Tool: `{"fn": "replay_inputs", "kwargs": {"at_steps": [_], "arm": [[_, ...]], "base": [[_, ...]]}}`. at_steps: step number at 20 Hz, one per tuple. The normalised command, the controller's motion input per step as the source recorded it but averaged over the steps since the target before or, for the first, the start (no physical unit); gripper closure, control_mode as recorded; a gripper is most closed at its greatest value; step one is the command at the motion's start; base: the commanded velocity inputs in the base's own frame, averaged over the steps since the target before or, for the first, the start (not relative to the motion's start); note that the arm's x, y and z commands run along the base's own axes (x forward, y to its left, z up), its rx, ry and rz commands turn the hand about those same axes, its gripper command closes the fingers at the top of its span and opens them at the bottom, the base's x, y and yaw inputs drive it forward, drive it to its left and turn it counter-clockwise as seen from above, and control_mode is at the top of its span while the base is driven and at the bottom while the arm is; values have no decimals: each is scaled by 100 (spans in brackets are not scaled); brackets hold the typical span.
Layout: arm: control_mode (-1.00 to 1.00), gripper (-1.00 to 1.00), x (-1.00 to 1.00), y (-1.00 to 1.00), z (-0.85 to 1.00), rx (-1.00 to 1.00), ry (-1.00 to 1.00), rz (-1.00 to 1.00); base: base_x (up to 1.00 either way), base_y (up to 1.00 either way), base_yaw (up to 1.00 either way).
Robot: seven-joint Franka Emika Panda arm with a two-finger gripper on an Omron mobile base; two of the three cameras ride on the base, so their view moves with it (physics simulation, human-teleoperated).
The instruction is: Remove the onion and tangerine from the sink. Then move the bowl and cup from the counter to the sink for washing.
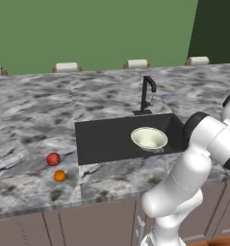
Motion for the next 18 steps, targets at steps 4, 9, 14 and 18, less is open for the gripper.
{"fn": "replay_inputs", "kwargs": {"at_steps": [4, 9, 14, 18], "arm": [[-100, -100, -33, -11, 0, 0, -3, -8], [-100, -100, -27, 0, -1, 0, 0, -7], [-100, -100, -22, 0, 0, 0, 0, -10], [-100, -100, -17, 0, 0, 0, 2, -10]], "base": [[0, 0, 0], [0, 0, 0], [0, 0, 0], [0, 0, 0]]}}
